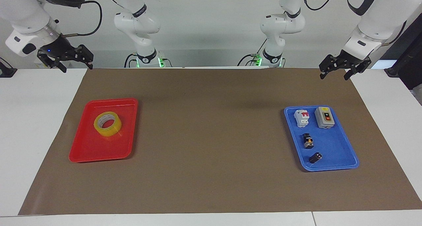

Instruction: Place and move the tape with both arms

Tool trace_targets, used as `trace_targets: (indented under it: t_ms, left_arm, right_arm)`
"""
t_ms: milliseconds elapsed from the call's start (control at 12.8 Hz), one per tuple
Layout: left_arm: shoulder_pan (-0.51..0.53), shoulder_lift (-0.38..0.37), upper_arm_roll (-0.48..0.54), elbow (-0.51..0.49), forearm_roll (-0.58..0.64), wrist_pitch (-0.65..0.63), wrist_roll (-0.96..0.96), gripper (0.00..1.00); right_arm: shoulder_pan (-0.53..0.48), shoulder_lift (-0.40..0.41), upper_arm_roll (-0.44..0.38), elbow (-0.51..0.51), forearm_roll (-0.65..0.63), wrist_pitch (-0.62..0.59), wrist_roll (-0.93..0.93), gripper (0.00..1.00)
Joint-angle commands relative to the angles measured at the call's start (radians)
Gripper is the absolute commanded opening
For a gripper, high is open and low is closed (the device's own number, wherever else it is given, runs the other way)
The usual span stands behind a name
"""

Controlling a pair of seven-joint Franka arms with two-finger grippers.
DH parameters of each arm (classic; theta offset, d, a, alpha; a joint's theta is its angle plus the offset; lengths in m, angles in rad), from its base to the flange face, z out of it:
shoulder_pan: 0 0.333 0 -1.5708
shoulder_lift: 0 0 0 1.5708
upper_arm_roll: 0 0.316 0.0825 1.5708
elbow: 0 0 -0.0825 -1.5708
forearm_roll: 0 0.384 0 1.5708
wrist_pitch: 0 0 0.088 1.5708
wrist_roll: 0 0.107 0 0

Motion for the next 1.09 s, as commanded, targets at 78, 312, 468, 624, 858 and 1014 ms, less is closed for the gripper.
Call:
trace_targets:
  t_ms: [78, 312, 468, 624, 858, 1014]
  left_arm:
    - [0.001, -0.003, 0.000, 0.005, 0.022, -0.002, -0.003, 1.00]
    - [0.001, -0.003, 0.000, 0.005, 0.022, -0.002, -0.003, 1.00]
    - [0.001, -0.003, 0.000, 0.005, 0.022, -0.002, -0.003, 1.00]
    - [0.001, -0.003, 0.000, 0.005, 0.022, -0.002, -0.003, 1.00]
    - [0.001, -0.003, 0.000, 0.005, 0.022, -0.002, -0.003, 1.00]
    - [0.001, -0.003, 0.000, 0.005, 0.022, -0.002, -0.003, 1.00]
  right_arm:
    - [0.059, -0.018, 0.007, -0.030, -0.050, 0.001, 0.053, 1.00]
    - [0.059, -0.017, 0.007, -0.026, -0.053, 0.006, 0.062, 1.00]
    - [0.059, -0.009, 0.007, -0.009, -0.045, 0.024, 0.064, 1.00]
    - [0.059, -0.003, 0.007, -0.009, -0.042, 0.083, 0.061, 1.00]
    - [0.060, 0.006, 0.007, 0.005, -0.034, 0.113, 0.064, 1.00]
    - [0.053, 0.008, 0.007, 0.007, -0.031, 0.103, 0.064, 1.00]
